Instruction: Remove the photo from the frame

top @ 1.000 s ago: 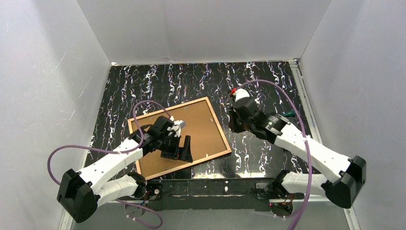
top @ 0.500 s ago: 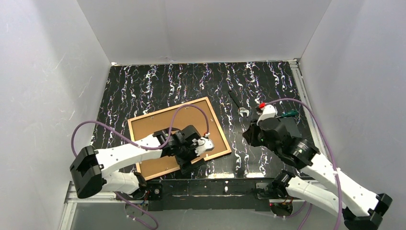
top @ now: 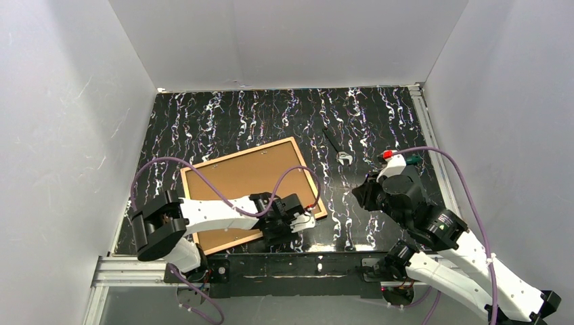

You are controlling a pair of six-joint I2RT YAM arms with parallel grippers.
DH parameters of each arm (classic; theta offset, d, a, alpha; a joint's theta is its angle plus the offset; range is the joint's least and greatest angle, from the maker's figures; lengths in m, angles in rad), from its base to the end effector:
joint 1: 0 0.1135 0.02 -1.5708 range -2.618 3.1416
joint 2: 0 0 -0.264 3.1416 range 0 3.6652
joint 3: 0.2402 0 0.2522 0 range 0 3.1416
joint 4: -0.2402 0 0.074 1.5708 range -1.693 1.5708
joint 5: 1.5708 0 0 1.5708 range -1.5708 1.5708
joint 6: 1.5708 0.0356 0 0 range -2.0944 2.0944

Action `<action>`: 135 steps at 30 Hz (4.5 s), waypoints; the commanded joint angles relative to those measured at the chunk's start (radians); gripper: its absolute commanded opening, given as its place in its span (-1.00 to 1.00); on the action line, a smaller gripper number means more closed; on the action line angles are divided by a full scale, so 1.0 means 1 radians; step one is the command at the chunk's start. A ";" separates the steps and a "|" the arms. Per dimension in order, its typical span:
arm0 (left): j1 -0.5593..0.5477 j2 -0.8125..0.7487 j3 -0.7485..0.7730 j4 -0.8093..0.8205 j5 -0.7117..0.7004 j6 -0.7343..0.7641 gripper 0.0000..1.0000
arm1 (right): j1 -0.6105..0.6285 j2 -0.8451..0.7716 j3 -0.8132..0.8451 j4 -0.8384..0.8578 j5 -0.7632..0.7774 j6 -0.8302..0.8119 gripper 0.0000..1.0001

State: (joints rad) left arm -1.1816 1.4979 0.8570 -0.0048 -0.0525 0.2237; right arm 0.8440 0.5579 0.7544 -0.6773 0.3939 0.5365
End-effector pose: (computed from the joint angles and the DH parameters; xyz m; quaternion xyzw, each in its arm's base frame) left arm 0.1233 -0.2958 0.2125 0.5692 0.6903 -0.1847 0.4067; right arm 0.0895 0.0801 0.3105 -0.0282 0.8442 0.1947 0.4986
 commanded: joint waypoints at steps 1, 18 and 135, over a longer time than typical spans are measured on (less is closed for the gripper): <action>-0.017 0.040 -0.007 -0.035 -0.123 0.003 0.05 | -0.003 -0.007 -0.004 0.015 0.027 0.008 -0.97; 0.115 0.291 0.236 -0.118 -0.425 -0.357 -1.00 | -0.003 0.006 -0.010 0.005 0.037 0.014 -0.97; 0.636 -0.537 -0.283 -0.268 0.431 -0.803 0.89 | 0.242 1.268 0.736 -0.081 -0.051 -0.069 -0.97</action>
State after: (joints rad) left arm -0.5507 0.9611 0.6014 -0.2073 0.3439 -0.5617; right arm 1.0843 1.8359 1.4750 -0.7387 0.2672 0.4698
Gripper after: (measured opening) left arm 0.945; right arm 0.275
